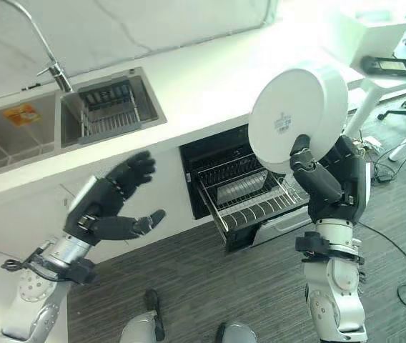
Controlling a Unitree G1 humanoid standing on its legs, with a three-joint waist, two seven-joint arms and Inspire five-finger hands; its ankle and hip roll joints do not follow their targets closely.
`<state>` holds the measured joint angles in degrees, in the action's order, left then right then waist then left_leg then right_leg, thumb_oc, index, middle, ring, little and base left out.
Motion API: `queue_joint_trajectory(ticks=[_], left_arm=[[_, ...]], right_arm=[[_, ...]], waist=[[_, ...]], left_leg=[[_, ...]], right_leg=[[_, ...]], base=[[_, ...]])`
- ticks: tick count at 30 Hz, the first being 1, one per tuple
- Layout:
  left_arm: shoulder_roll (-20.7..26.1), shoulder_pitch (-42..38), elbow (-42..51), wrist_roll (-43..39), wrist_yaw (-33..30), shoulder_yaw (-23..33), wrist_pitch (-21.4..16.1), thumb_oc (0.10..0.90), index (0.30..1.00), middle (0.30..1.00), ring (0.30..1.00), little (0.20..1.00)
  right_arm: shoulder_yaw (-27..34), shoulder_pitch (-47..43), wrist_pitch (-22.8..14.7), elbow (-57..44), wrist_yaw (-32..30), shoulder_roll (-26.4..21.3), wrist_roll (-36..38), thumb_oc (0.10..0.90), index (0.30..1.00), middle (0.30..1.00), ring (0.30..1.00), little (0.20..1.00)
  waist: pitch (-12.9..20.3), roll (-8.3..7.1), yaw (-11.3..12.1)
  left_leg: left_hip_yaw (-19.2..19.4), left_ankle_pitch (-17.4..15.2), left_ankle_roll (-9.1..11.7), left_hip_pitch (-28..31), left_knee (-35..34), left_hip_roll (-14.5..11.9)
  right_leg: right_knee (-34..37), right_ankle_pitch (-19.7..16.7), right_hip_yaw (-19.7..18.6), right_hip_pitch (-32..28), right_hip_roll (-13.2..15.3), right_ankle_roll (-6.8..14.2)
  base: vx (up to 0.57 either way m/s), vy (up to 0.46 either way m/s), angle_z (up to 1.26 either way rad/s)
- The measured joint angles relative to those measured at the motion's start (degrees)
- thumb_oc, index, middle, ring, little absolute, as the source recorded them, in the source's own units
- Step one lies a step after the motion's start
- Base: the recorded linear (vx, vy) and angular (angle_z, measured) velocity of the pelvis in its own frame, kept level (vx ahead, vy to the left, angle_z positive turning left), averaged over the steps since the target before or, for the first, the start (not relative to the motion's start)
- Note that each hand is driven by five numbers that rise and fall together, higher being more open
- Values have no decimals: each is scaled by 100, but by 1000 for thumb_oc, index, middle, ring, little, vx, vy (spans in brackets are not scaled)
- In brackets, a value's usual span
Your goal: Place the dishes in the dishwasher.
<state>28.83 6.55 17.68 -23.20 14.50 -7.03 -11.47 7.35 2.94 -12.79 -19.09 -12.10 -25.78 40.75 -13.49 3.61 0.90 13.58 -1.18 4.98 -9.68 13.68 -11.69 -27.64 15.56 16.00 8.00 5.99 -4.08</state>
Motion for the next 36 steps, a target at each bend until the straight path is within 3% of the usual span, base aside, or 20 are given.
queue_joint_trajectory(ticks=[1,3,5,6,8,11,12,14,19,21,22,23,24,25,26,27,28,32,33,36], left_arm=[[-7,33,3,2,11,-34,0,800,900,900,900,900],[-37,8,-177,133,231,-63,22,800,900,900,900,900],[-45,186,-704,324,415,-233,158,800,900,900,900,900],[-31,202,-1015,457,490,-363,208,800,900,900,900,900],[-36,181,-2154,838,504,-820,500,800,900,900,900,900],[-47,200,-3393,1130,363,-1457,775,800,900,900,900,900],[-44,268,-4003,1303,330,-1631,989,800,900,900,900,900],[-81,335,-4249,1303,153,-1513,1028,800,900,900,900,900],[-319,30,-5004,1366,-276,-1087,831,800,900,900,900,900],[-463,-136,-5538,1573,-321,-1001,698,800,900,900,900,900],[-567,-220,-5975,1711,-516,-1126,686,800,900,900,900,900],[-532,-179,-5983,1752,-521,-1206,736,800,900,900,900,900],[-639,-252,-6249,1792,-560,-949,723,800,900,900,900,900],[-794,-391,-6602,1787,-594,-732,752,800,900,900,900,900],[-807,-458,-6677,1778,-630,-610,772,800,900,900,900,900],[-771,-405,-6574,1826,-668,-602,775,800,900,900,900,900],[-763,-503,-6644,1953,-744,-584,892,800,900,900,900,900],[-784,-437,-6821,2107,-825,-303,1018,800,900,900,900,900],[-893,-465,-7046,2118,-923,-124,980,800,900,900,900,900],[-1064,-366,-7327,2122,-957,269,884,800,900,900,900,900]], right_arm=[[-28,0,0,0,3,-2,0,400,300,300,300,300],[-145,20,-11,2,66,17,-1,400,300,300,300,300],[-477,4,-29,79,259,22,-6,400,300,300,300,300],[-542,0,-61,165,371,67,-12,400,300,300,300,300],[-668,-106,-263,635,604,270,-29,400,300,300,300,300],[-724,-145,-277,837,721,280,-13,400,300,300,300,300],[-721,-115,-281,788,905,277,-6,400,300,300,300,300],[-652,-46,-371,609,905,264,-2,400,300,300,300,300],[-688,-165,-499,546,919,539,-23,400,300,300,300,300],[-705,-229,-521,602,959,888,-36,400,300,300,300,300],[-822,-240,-573,630,1001,973,-188,400,300,300,300,300],[-844,-232,-573,666,1037,925,-248,400,300,300,300,300],[-832,-248,-662,667,1088,763,-265,400,300,300,300,300],[-825,-262,-662,661,1116,656,-279,400,300,300,300,300],[-810,-249,-661,624,1119,616,-317,400,300,300,300,300],[-697,-249,-683,541,1107,546,-431,400,300,300,300,300],[-662,-261,-666,556,1087,585,-477,400,300,300,300,300],[-649,-301,-562,547,947,547,-650,400,300,300,300,300],[-648,-321,-435,523,904,483,-699,400,300,300,300,300],[-630,-278,-311,543,769,219,-1005,400,300,300,300,300]], waist=[[15,24,-8],[-31,-63,-60],[-59,-112,16],[-31,-49,36],[-109,-189,116],[-126,-192,221],[-122,-193,212],[-102,-300,82],[-78,-338,109],[-96,-288,46],[-127,-259,11],[-98,-214,-82],[-79,-270,32],[-91,-343,73],[-99,-465,25],[-67,-370,-40],[-115,-469,7],[-66,-582,79],[-51,-604,75],[-2,-523,-84]], left_leg=[[-4,199,-73,181,17,85],[-12,83,-133,384,-44,293],[-116,-426,-207,306,261,696],[-64,-441,-363,239,327,740],[31,-605,-132,-289,1008,495],[-209,-643,-242,-568,714,695],[-71,-290,-525,-259,371,729],[49,-167,-721,-127,294,890],[194,-571,-1171,128,443,1164],[157,-731,-1319,144,635,1080],[308,-879,-1293,153,785,1073],[308,-907,-1307,196,672,1048],[329,-740,-1096,207,482,1096],[396,-779,-421,150,527,1154],[205,-838,-425,-44,907,1220],[-36,-1213,-1344,-192,1263,1078],[-140,-1232,-1227,-230,1429,1167],[-267,-1144,-988,-231,1291,1046],[-299,-1120,-848,-217,1280,934],[-390,-982,-511,-219,1110,599]], right_leg=[[-4,0,-19,4,-49,-1],[-8,5,-62,-4,-89,-12],[206,-113,-93,-122,-190,-32],[288,-146,-26,-175,-292,-40],[551,-174,47,-268,-445,-61],[686,-254,-214,-354,-417,81],[671,-195,-386,-500,-381,213],[607,-80,-403,-560,-174,410],[849,-417,90,-1048,140,968],[-1093,-627,-30,-48,550,1320],[-1332,-632,-38,523,926,1162],[-459,-726,85,447,931,1036],[921,-1190,-25,499,983,1046],[1132,-1469,-179,553,1124,1070],[1214,-1705,-466,544,1358,1249],[1174,-1709,-767,491,1489,1699],[1159,-1704,-993,470,1615,1727],[1278,-1564,-202,167,1281,1483],[1380,-1499,-94,-90,1003,1370],[1368,-1491,85,-120,687,1104]], base=[[63,-148,-9],[74,-60,-3],[115,-34,-18],[221,5,17],[320,122,34],[278,232,-37],[242,200,-75],[210,180,-29],[165,204,-4],[71,-38,-2],[59,-246,20],[50,-434,14],[41,-379,18],[93,-415,18],[102,-296,39],[110,-343,44],[85,-356,37],[124,-397,15],[115,-410,-4],[34,-252,-2]])
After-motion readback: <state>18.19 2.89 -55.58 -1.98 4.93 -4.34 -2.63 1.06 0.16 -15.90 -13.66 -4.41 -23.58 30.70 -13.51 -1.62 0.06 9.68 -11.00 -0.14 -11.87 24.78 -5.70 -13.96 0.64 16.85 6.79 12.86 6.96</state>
